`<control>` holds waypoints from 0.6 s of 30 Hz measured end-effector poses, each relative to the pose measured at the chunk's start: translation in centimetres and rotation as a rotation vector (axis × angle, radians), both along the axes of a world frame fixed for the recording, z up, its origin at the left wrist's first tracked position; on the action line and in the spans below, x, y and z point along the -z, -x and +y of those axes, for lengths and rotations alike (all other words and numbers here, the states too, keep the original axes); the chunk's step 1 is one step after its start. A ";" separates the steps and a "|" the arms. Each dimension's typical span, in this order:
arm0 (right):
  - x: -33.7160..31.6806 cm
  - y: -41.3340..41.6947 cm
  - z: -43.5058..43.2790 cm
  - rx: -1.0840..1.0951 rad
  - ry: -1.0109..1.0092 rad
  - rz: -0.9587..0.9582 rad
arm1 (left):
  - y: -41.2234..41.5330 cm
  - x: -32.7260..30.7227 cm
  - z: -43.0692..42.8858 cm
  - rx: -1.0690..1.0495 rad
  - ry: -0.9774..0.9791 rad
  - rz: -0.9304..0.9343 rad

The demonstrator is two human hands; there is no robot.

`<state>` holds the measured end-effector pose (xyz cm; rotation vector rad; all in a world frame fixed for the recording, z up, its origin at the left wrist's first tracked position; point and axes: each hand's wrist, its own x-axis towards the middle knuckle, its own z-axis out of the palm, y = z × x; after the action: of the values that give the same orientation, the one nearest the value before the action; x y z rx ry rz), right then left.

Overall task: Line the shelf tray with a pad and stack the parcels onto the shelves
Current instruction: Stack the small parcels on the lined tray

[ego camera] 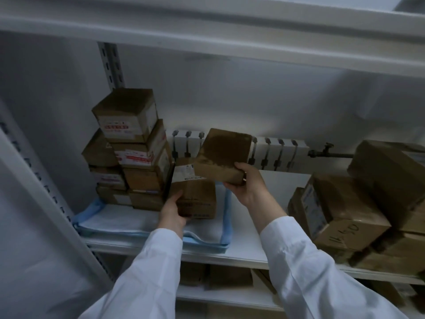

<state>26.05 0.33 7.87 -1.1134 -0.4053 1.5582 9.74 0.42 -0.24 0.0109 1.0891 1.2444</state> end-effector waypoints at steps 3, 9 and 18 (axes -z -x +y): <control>0.8 1.2 0.6 -0.062 0.006 -0.041 | 0.6 0.1 0.4 -0.002 0.015 0.028; 2.6 3.4 2.1 -0.100 0.063 -0.121 | 1.9 0.8 0.7 0.022 0.058 0.050; 4.1 5.6 2.6 -0.179 0.129 -0.265 | 2.7 0.4 0.3 0.117 0.114 0.085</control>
<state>20.46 2.91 3.76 -1.4238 -0.6027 1.6139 7.04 0.72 -0.67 0.0401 1.2151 1.0835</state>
